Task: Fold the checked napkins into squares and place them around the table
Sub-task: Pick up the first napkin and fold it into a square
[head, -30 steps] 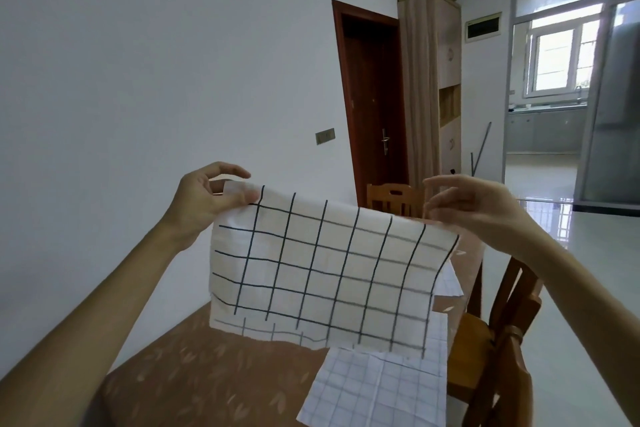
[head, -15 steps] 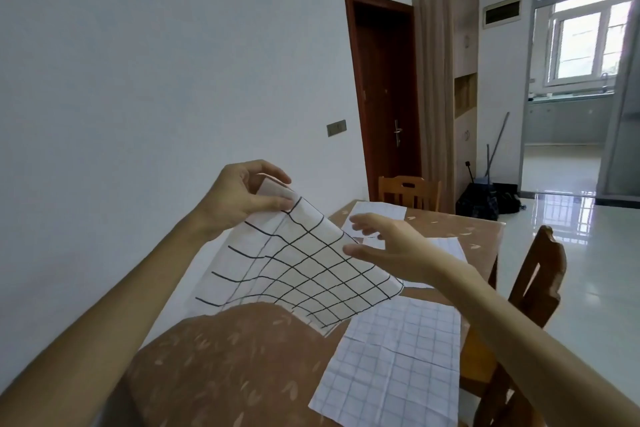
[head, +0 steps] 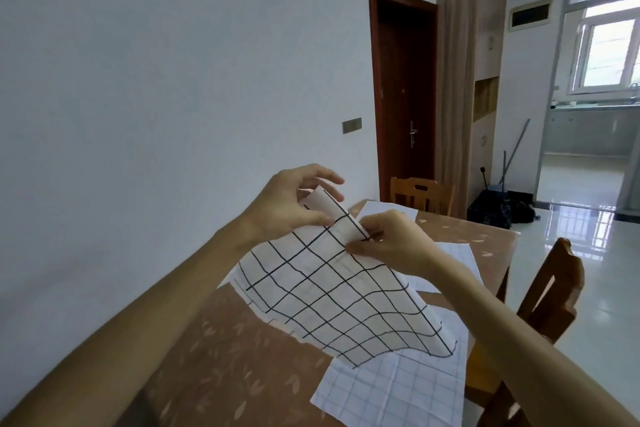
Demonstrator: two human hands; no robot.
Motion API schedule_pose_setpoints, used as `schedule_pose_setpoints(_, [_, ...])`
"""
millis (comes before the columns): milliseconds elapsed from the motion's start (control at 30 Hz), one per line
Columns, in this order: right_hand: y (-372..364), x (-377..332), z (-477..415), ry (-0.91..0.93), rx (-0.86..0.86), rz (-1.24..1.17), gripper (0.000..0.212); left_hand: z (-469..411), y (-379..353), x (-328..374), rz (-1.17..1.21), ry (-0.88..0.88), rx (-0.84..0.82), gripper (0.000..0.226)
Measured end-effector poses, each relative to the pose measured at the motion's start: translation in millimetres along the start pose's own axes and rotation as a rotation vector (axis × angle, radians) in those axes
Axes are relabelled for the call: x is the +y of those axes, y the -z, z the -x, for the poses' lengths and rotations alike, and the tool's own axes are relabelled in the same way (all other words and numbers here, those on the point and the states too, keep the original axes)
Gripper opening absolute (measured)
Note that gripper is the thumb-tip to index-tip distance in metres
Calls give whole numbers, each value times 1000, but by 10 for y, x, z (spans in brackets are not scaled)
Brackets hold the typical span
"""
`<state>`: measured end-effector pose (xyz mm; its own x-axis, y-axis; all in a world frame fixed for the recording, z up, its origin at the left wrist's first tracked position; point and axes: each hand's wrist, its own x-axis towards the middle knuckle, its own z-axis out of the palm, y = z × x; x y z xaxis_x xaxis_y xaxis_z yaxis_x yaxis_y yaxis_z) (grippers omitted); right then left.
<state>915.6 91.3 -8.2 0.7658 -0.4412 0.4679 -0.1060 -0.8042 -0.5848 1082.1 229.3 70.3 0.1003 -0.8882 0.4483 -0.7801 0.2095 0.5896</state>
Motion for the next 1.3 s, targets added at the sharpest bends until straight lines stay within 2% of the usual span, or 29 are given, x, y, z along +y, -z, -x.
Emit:
schedule_pose_setpoints(100, [91,57,28,-45,60,-85,33,3,-38,-89,-55,95,27,69])
schedule_pose_setpoints(233, [257,110,122,-95,129,-253,13,31,-28,-339,-55,296,-45,80])
schedule_pose_setpoints(300, [318,153,172,-121,178,-265,19,55,-24,-406,-5,357,-66,81])
schedule_pose_setpoints(400, [401,212,235,-181,259,-366,17,118,-12,-549,127,447,-101,83])
schedule_pose_setpoints(533, [477,278,277,-224,371,-475,16,224,-78,-789,497,533,-188,108])
schedule_pose_setpoints(567, [489,289,281,-229,384,-487,16,235,-120,-806,574,535,-185,105])
schedule_pose_setpoints(700, [518,304,307,-247,390,-515,19,195,-309,-789,683,473,-63,60])
schedule_pose_setpoints(800, [533,305,336,-257,371,-527,30,110,-306,-789,619,441,103,69])
schedule_pose_setpoints(900, [553,280,369,-257,313,-523,35,43,-261,-734,637,400,204,45])
schedule_pose_setpoints(967, [556,254,391,-234,282,-536,31,8,-226,-677,670,383,257,39])
schedule_pose_setpoints(1133, [530,218,395,-208,285,-588,13,1,-187,-614,727,323,275,30])
schedule_pose_setpoints(1300, [508,215,369,-236,286,-593,10,20,-139,-589,714,275,252,31])
